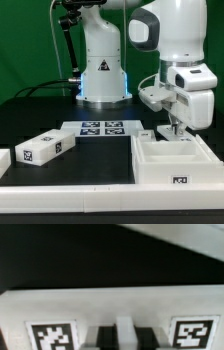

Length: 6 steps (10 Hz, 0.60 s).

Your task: Assemble cabinet

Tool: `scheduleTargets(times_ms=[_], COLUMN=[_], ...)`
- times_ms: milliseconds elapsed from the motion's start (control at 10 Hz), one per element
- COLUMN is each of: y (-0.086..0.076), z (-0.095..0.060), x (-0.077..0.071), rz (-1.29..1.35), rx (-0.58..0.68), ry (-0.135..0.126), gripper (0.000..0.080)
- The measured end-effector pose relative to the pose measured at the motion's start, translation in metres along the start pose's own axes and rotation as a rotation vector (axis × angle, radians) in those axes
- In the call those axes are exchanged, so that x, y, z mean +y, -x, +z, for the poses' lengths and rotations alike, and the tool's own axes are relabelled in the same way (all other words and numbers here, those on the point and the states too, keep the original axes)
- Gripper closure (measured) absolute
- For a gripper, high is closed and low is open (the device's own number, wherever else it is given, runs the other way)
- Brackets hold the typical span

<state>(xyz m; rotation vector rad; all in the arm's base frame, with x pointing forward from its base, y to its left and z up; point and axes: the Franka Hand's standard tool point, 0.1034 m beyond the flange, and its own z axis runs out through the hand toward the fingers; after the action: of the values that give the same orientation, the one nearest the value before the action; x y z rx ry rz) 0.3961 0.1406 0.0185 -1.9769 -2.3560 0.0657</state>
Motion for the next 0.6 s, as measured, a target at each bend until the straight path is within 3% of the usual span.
scheduleTargets(times_ms=[100, 400, 500, 600], y=[0.004, 0.018, 0.022, 0.021], z=[-0.010, -0.037, -0.047, -0.046], x=[0.004, 0.012, 0.021, 0.022], rz=[0.025, 0.058, 0.063, 0.062], rx=[-0.006, -0.042, -0.056, -0.051], ry=[0.019, 0.035, 0.036, 0.044], gripper=[0.0731, 0.0731, 0.0731, 0.0731])
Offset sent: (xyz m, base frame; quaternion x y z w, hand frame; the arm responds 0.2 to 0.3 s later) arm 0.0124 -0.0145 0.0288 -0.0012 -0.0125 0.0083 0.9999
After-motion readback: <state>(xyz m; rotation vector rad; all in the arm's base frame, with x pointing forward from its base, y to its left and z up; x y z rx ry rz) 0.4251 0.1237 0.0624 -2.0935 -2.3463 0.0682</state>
